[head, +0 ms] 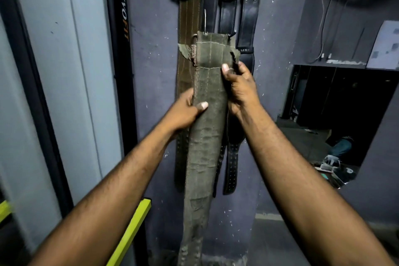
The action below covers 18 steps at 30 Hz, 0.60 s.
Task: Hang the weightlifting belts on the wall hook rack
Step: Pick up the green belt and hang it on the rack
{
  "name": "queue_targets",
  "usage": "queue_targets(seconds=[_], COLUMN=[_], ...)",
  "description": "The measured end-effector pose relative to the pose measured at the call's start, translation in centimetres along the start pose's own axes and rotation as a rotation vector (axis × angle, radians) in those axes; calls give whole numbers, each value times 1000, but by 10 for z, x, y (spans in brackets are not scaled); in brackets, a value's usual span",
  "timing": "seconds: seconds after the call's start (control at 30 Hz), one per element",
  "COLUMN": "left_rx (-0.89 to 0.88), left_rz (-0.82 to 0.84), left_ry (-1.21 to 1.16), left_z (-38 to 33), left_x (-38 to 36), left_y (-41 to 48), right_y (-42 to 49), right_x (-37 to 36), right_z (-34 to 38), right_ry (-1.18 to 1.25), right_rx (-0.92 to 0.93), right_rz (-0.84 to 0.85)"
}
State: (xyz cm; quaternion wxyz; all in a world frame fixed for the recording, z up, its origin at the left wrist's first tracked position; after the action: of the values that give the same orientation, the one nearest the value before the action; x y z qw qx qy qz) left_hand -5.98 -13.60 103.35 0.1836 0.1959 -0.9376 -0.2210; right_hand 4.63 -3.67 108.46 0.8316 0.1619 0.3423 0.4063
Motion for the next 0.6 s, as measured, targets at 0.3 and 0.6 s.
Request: queue_targets(seconds=[0.3,0.6], left_rx=[-18,-11], left_rz=[-26,-84], left_ry=[217,291], left_z=[31,42], left_x=[-3,-12], left_y=[-10,-32], right_y=[0,-3], right_x=[-1,-2], right_z=[-4,-3], right_ry=[15,14], right_rx=[49,119], right_rz=[-18,-36])
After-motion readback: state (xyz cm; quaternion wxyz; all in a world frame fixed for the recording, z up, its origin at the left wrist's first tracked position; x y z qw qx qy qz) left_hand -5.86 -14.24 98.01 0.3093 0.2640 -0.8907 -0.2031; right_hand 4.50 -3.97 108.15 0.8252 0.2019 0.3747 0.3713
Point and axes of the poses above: each hand's wrist, its own y-axis towards the middle knuckle, its own x-axis out of the back of the hand, z = x × y, the point moved 3 cm from there along y, towards the middle knuckle, and after that the axes turned 7 degrees about z, right-handed, at the moved point
